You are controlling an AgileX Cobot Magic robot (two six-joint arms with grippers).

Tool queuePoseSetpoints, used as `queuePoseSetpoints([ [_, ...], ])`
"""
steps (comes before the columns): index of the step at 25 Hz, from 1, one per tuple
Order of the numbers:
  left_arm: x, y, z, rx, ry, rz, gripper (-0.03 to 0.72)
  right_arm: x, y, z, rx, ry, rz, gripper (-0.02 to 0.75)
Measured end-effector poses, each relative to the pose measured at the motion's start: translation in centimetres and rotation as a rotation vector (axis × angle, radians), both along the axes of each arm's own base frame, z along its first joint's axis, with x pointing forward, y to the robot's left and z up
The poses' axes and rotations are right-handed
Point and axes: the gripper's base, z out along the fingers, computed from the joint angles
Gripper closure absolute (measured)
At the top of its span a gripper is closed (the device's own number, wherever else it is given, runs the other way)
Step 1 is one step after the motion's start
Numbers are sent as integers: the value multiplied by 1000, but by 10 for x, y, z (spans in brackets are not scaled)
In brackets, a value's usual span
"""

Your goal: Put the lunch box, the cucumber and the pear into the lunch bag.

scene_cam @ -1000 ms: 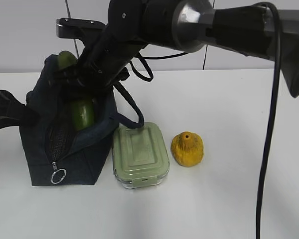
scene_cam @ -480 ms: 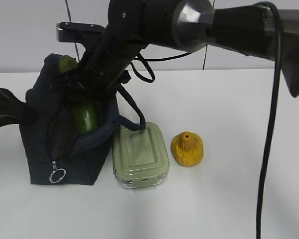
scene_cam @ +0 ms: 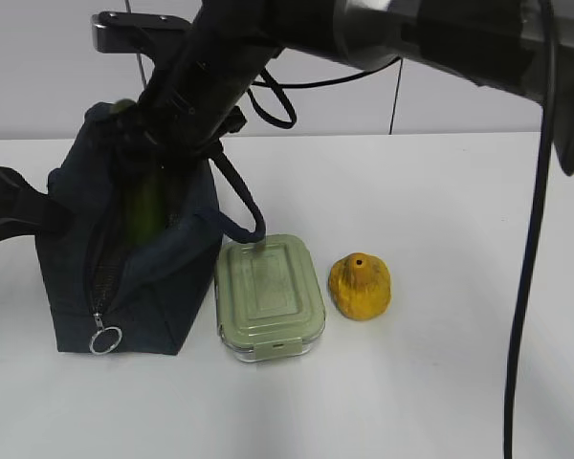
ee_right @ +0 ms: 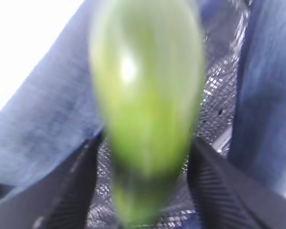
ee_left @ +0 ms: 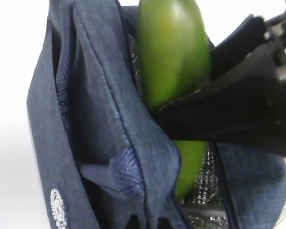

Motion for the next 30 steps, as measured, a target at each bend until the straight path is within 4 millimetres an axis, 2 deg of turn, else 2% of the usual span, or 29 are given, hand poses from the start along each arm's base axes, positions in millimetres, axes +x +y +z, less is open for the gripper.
queuePoseSetpoints([
  [4,0,0,0,0,-1,1,685,-2,-3,9,-28,-12,19,207],
  [10,0,0,0,0,-2,1,685,-5,-5,10,-55,5,32,201],
  [12,0,0,0,1,-2,2,685,-6,-9,19,-74,-22,30,201],
  [16,0,0,0,1,-3,2,685,-10,-23,59,-130,-121,16,202],
  [18,0,0,0,1,-3,2,685,-11,-24,69,-121,-148,12,212],
  [25,0,0,0,0,-1,1,685,-9,-13,80,43,-183,-6,298],
  [30,0,0,0,0,2,-2,685,-7,-11,74,45,-175,-1,316],
])
